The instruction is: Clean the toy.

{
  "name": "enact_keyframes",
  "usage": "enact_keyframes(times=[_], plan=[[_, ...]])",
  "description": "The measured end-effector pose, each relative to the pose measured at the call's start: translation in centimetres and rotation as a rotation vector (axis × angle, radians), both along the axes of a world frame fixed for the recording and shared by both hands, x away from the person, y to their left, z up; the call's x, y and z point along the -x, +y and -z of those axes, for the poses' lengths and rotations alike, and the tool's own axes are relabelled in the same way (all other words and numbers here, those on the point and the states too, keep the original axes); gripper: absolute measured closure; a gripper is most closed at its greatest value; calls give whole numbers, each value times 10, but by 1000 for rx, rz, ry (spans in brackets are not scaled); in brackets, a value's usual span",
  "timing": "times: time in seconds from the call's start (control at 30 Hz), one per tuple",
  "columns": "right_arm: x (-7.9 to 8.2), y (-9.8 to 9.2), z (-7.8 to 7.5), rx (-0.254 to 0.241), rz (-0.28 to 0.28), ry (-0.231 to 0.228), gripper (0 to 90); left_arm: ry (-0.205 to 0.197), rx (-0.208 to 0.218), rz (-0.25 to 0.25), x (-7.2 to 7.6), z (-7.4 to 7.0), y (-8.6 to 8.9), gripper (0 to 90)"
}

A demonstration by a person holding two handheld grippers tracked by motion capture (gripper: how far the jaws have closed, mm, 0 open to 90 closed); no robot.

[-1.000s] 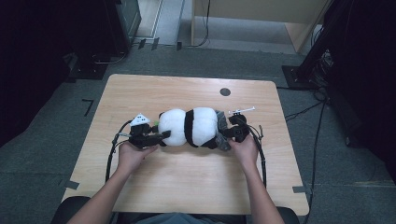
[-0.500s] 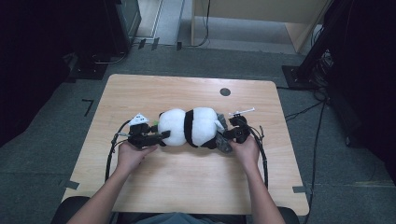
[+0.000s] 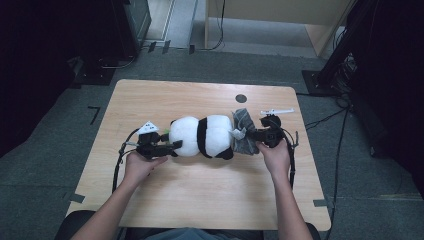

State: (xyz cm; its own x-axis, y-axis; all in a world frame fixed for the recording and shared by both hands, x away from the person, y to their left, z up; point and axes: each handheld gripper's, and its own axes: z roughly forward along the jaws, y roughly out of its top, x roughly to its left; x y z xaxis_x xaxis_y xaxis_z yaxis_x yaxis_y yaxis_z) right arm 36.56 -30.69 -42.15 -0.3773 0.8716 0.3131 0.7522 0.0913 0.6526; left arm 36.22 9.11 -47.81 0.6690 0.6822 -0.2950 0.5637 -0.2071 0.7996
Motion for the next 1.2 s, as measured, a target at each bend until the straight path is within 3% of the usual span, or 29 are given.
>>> enact_keyframes(times=[0.2, 0.37, 0.5, 0.73, 0.9, 1.1, 1.2], plan=[[4, 10, -43, -44, -47, -75, 780, 3, 16, -7, -1, 0, 0, 373], [4, 41, -70, -57, -146, -100, 779, 14, 18, -15, -1, -1, 0, 361], [-2, 72, -80, -72, -231, -100, 778, 15, 24, -16, -1, 0, 0, 355], [-20, 133, -73, -66, -355, -57, 777, 0, 13, -1, -1, 0, 1, 339], [-32, 170, -59, -120, -408, -1, 775, -5, 15, -2, -1, 1, 1, 339], [-45, 196, -34, -79, -416, 50, 775, -16, 8, 5, -1, 0, 1, 339], [-47, 201, -24, -2, -408, 49, 773, -13, 3, 0, -1, 0, 0, 340]])
